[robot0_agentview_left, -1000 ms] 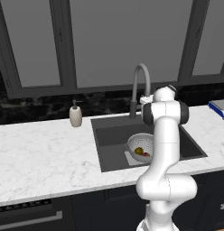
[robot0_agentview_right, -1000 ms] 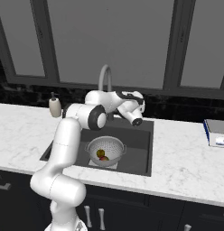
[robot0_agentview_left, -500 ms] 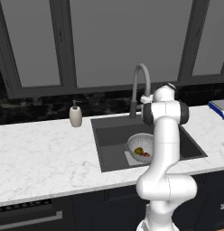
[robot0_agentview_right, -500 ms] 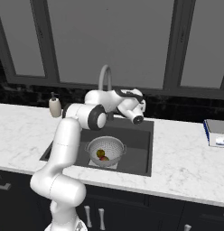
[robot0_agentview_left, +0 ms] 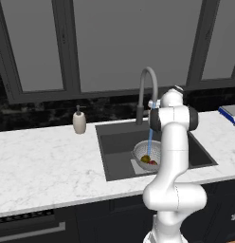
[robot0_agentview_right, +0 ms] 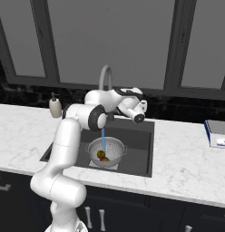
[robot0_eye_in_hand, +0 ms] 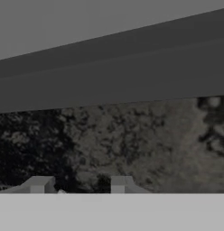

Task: Put the colander in the sink, put the mango, kiwi in the colander, and turn on the sink faucet and pour water over the colander.

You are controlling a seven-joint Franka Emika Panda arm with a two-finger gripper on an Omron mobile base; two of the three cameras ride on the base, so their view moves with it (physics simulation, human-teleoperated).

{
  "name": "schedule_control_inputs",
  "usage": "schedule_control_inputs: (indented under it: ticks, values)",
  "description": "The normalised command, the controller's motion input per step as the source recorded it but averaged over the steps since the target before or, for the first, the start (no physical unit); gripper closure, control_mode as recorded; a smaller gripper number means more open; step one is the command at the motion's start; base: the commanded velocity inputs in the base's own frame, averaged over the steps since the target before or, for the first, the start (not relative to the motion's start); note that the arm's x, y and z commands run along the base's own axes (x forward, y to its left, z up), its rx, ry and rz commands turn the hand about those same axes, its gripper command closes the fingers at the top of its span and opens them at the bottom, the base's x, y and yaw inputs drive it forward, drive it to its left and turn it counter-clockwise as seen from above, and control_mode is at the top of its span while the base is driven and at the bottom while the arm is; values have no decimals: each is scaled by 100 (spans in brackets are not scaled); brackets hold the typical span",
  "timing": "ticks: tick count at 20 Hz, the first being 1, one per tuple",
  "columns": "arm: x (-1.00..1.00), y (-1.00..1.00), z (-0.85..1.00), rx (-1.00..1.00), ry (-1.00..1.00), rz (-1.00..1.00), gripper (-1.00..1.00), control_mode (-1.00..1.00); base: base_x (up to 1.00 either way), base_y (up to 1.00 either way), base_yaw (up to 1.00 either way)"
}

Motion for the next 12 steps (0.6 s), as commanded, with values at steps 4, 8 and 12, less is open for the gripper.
schedule_control_inputs:
  ticks: [4,8,12]
  values:
    - [-21,-68,-77,0,0,0,100,-100,0,0,0]
    - [-20,-63,-76,0,0,0,100,-100,0,0,0]
    - [-25,-40,-34,0,4,-2,100,-100,0,0,0]
